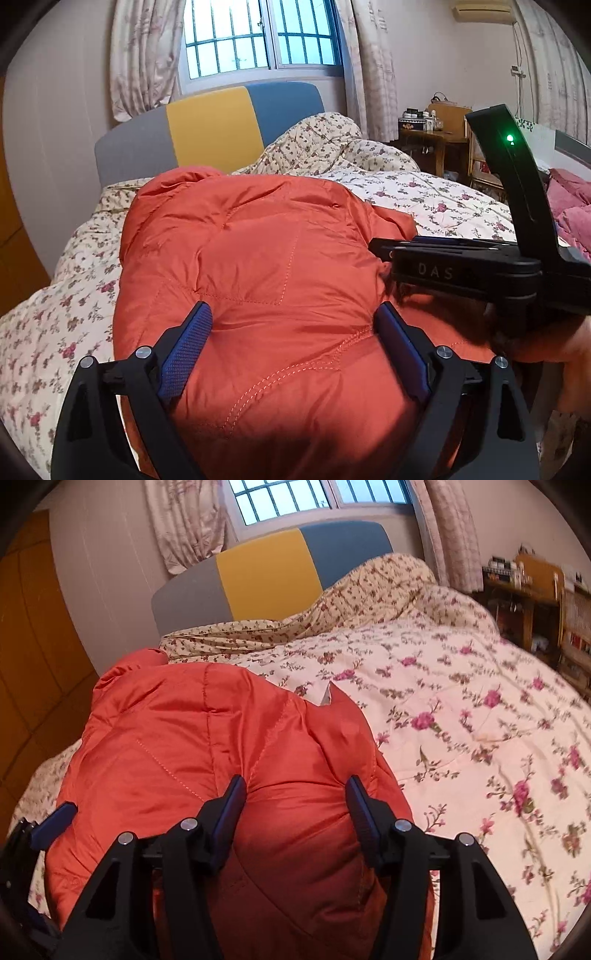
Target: Fold large clothes
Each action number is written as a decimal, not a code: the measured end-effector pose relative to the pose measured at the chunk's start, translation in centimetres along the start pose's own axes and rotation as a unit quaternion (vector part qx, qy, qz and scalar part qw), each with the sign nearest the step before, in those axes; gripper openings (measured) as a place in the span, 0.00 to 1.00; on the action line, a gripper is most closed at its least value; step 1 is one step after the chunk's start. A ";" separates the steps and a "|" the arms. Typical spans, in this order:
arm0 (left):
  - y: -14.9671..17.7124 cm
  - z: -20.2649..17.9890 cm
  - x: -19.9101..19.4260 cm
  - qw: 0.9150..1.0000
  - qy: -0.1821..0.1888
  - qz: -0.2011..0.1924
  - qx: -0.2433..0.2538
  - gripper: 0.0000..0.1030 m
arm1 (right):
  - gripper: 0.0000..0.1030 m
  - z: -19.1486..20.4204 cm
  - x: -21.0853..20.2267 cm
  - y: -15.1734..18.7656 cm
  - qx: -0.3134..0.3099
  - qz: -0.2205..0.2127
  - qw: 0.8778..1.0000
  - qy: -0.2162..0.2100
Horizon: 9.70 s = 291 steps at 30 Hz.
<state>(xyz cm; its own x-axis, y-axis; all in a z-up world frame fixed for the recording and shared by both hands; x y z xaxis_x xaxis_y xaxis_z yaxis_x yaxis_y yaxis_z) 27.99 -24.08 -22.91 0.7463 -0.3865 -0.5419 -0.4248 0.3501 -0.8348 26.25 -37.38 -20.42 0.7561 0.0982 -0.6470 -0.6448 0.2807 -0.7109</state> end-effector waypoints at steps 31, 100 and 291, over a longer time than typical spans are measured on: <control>4.6 9.3 -3.1 0.937 0.144 0.112 -0.299 0.97 | 0.92 -3.0 -5.2 3.9 0.099 0.136 0.982 -0.090; 5.5 26.7 -14.7 0.975 -0.109 -0.038 -0.189 0.61 | 0.56 26.1 3.8 2.9 -0.039 0.090 0.957 -0.272; 10.0 20.1 -27.7 0.937 -0.256 0.036 -0.235 0.97 | 0.98 24.3 -15.2 8.9 -0.180 0.035 0.980 -0.074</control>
<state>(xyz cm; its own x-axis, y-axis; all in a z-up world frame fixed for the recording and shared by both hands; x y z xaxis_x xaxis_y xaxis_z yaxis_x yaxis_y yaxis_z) 13.35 7.30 -14.28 0.8036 0.1257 -0.5817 -0.5728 -0.1017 -0.8133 11.76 -13.21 -10.26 0.6997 0.2501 -0.6692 -0.6730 -0.0833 -0.7349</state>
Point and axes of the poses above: each gripper's, at about its wrist camera, not at the fingertips, and x roughly the way its jaws point, z to its left, y to its underside, the point moved 9 cm from there along x, roughly the way its jaws point
